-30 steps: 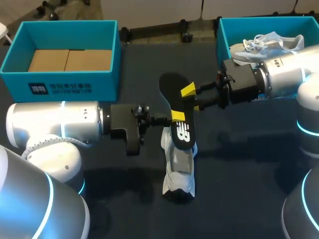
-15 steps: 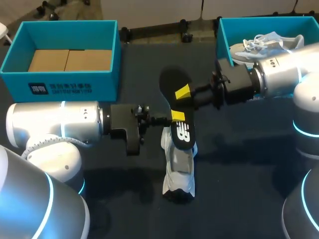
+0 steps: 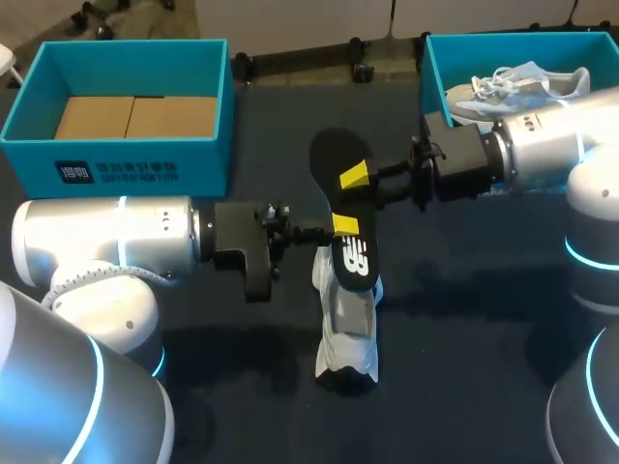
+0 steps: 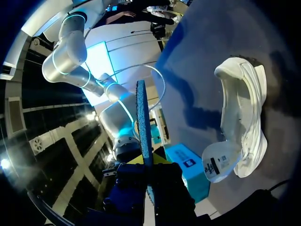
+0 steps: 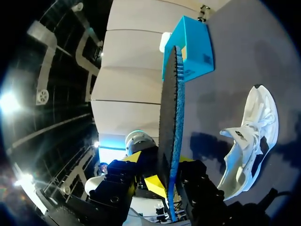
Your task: Take the shoe out of the shoebox, open the shoe tongue, remove and reinsert the insole, then place the shoe into the shoebox
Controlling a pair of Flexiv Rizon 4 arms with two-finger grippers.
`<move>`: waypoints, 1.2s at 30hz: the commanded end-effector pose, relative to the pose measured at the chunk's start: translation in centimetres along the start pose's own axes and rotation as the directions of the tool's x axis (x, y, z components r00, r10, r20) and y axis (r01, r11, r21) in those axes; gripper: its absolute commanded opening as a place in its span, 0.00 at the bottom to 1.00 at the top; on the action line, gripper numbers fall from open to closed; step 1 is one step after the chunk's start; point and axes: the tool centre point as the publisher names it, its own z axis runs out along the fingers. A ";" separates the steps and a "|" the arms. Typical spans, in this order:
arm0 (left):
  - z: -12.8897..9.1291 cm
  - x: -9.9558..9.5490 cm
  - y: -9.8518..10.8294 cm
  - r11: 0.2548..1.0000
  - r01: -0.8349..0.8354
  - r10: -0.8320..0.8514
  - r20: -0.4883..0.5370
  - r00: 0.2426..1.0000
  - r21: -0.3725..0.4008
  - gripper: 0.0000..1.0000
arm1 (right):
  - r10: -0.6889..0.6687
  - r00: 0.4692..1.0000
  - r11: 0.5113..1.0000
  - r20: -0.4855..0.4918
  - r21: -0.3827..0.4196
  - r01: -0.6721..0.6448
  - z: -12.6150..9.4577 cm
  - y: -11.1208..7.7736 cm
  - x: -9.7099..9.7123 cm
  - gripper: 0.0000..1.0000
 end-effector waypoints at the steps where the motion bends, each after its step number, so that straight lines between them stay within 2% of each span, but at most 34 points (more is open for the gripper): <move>1: 0.1 0.1 0.0 1.000 -0.003 0.003 0.000 1.000 -0.002 0.00 | -0.003 1.000 0.999 -0.015 -0.050 0.002 -0.1 -1.2 -0.4 0.35; 5: 0.1 0.1 0.0 1.000 -0.003 0.003 0.000 1.000 -0.002 0.00 | -0.007 1.000 0.997 -0.021 -0.077 0.006 -0.3 -1.4 -0.4 0.28; 12: 0.1 0.1 0.0 1.000 -0.003 0.003 0.000 1.000 -0.002 0.00 | -0.018 1.000 0.994 -0.022 -0.106 0.015 -0.6 -1.6 -0.1 0.25; 15: 0.1 0.1 0.0 1.000 -0.003 0.003 0.000 1.000 -0.002 0.00 | -0.017 1.000 0.993 -0.025 -0.115 0.015 -0.7 -1.4 -0.1 0.20; 19: 0.1 0.1 0.0 1.000 -0.003 0.003 0.000 1.000 -0.002 0.00 | -0.025 0.999 0.993 -0.027 -0.116 0.021 -0.4 -1.0 -0.1 0.21; 22: 0.1 0.1 0.0 1.000 -0.003 0.003 0.000 1.000 -0.002 0.00 | -0.026 0.999 0.993 -0.031 -0.115 0.023 -0.3 -0.8 -0.2 0.18; 28: 0.1 0.1 0.0 1.000 -0.003 0.003 0.000 1.000 -0.002 0.00 | -0.028 0.999 0.993 -0.028 -0.117 0.024 -0.2 -0.6 -0.2 0.20; 32: 0.1 0.1 0.0 1.000 -0.003 0.003 0.000 1.000 -0.002 0.00 | -0.032 0.999 0.992 -0.029 -0.125 0.028 -0.3 -0.6 -0.2 0.35; 34: 0.1 0.1 0.0 1.000 -0.003 0.003 0.000 1.000 -0.002 0.00 | -0.031 0.999 0.991 -0.031 -0.130 0.027 -0.3 -0.6 -0.3 0.29; 36: 0.1 0.1 0.0 1.000 -0.003 0.003 0.000 1.000 -0.002 0.00 | -0.031 0.999 0.990 -0.034 -0.136 0.026 -0.4 -0.7 -0.3 0.13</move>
